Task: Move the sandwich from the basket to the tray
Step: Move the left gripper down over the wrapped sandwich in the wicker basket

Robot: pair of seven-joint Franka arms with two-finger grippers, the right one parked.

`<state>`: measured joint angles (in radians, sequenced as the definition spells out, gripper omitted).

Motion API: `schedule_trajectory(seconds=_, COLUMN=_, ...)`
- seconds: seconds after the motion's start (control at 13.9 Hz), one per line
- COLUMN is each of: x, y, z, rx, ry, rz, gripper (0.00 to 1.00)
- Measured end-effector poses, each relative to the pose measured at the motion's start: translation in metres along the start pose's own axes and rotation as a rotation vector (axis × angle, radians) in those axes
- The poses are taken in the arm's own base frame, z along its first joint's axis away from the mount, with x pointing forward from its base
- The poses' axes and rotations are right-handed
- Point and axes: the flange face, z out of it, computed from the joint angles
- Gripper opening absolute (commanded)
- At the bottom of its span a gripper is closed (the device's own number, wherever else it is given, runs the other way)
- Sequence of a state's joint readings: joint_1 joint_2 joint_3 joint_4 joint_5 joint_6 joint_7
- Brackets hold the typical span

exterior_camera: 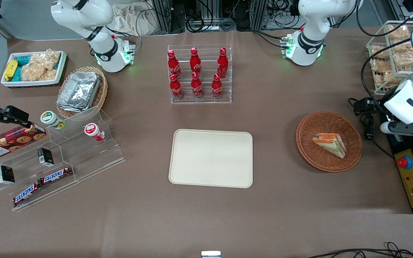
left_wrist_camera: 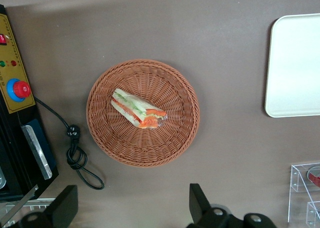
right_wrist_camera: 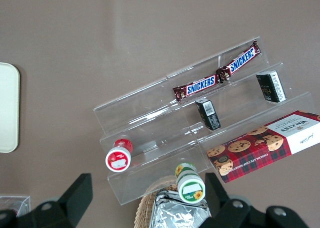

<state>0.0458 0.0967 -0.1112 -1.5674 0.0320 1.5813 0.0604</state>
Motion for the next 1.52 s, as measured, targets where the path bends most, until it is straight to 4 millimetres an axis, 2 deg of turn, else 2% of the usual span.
schedule_trajectory(seconds=0.36, x=0.000, y=0.000, z=0.002, rx=0.000, ry=-0.010, rz=-0.001, gripper=1.00)
schedule_trajectory(seconds=0.58, x=-0.002, y=-0.003, z=0.011, rx=-0.001, ry=-0.058, rz=-0.008, gripper=1.00)
schedule_trajectory(seconds=0.94, x=-0.004, y=-0.041, z=0.038, rx=-0.003, ry=-0.099, rz=-0.292, gripper=0.97)
schedule_trajectory(seconds=1.08, x=-0.001, y=-0.063, z=0.056, rx=-0.039, ry=-0.065, rz=-0.438, gripper=0.99)
schedule_trajectory(seconds=1.23, x=0.001, y=-0.085, z=0.087, rx=-0.060, ry=-0.032, rz=-0.573, gripper=0.99)
schedule_trajectory(seconds=1.37, x=-0.001, y=-0.090, z=0.121, rx=-0.063, ry=-0.035, rz=-0.721, gripper=0.99)
schedule_trajectory(seconds=1.52, x=-0.002, y=-0.084, z=0.147, rx=-0.059, ry=-0.043, rz=-0.861, gripper=0.99)
